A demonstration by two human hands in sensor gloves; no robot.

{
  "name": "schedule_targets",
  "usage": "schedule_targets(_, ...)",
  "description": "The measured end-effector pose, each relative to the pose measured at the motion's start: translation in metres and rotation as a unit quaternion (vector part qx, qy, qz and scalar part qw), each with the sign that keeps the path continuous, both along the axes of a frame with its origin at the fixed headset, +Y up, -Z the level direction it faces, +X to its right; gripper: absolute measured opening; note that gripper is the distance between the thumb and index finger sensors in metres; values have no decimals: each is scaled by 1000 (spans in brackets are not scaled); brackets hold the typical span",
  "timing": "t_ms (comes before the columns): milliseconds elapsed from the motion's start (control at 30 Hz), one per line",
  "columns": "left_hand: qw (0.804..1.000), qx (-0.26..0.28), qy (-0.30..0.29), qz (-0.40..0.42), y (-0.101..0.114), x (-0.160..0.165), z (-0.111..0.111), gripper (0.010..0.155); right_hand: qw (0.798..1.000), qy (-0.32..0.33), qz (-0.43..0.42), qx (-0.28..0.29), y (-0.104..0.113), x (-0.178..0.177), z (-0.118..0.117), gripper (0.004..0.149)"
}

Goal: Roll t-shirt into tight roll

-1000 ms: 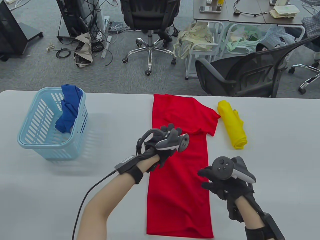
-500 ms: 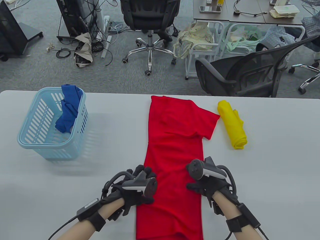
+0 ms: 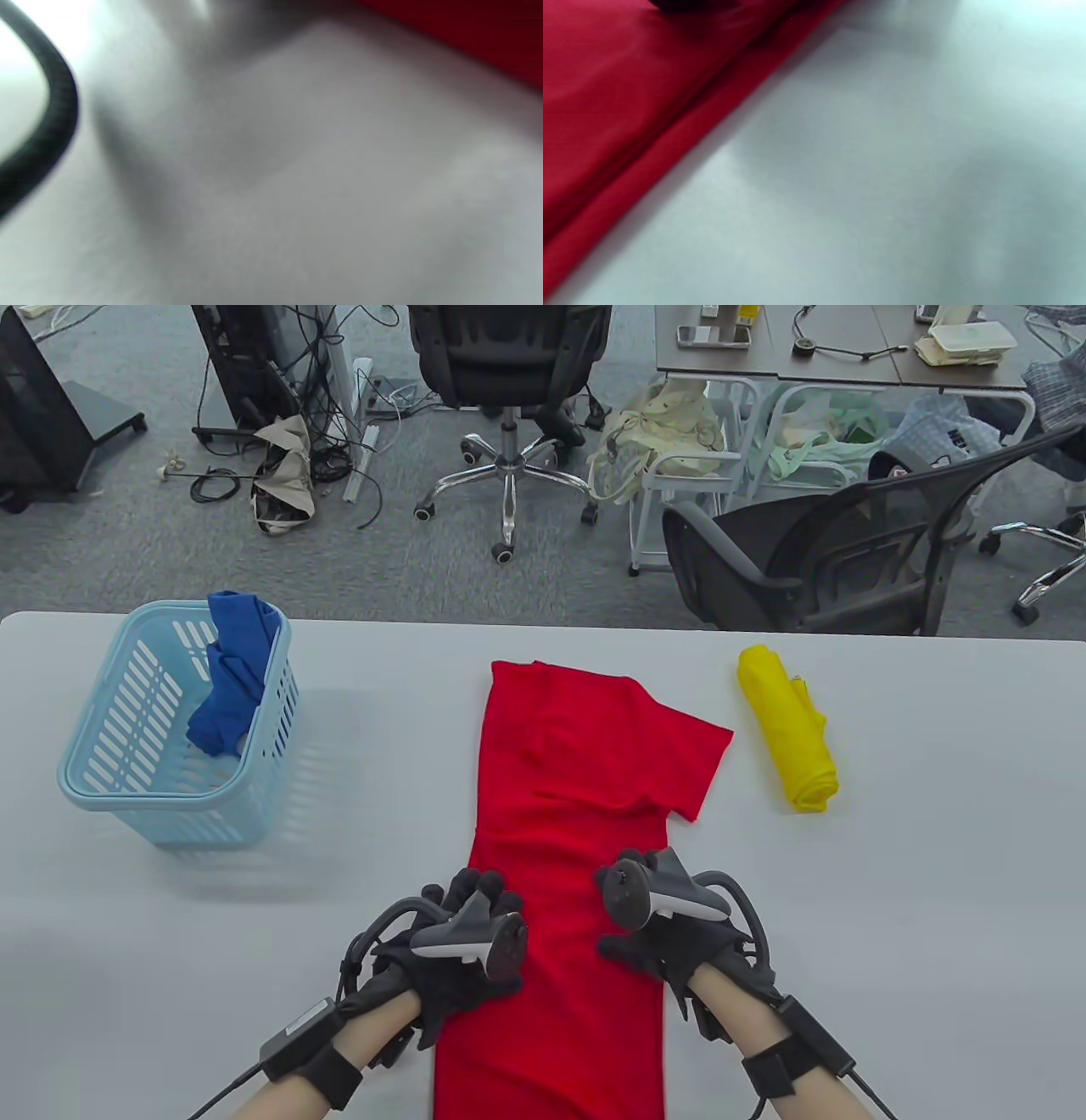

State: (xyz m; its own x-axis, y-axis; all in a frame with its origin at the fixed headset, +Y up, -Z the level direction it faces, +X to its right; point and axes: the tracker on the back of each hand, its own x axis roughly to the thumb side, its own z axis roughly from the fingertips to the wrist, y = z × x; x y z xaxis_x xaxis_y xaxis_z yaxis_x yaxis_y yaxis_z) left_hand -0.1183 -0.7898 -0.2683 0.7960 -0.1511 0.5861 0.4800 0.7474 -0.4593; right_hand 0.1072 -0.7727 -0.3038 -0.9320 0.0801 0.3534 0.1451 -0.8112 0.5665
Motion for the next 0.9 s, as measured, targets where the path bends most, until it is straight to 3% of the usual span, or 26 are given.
schedule_targets(167,999,12,-18,-46,7,-3,22,88,1000,18,-21,7,18,-5,3,74)
schedule_targets(300,999,15,30,5,5,-10,2,88,999,3,-24,40,39,-12,-18,71)
schedule_targets(433,999,2,41,17,-6,-25,-11,87,996,-22,-2,87,60,-27,-58,67)
schedule_targets(600,999,1,38,14,-10,-28,-9,87,995,-41,46,75,49,-56,-110,66)
schedule_targets(767,999,0,35,14,-10,-29,-9,86,991,-44,106,66,25,-73,-136,70)
schedule_targets(900,999,-2,35,15,-10,-29,-9,86,983,-36,124,131,28,-77,-143,41)
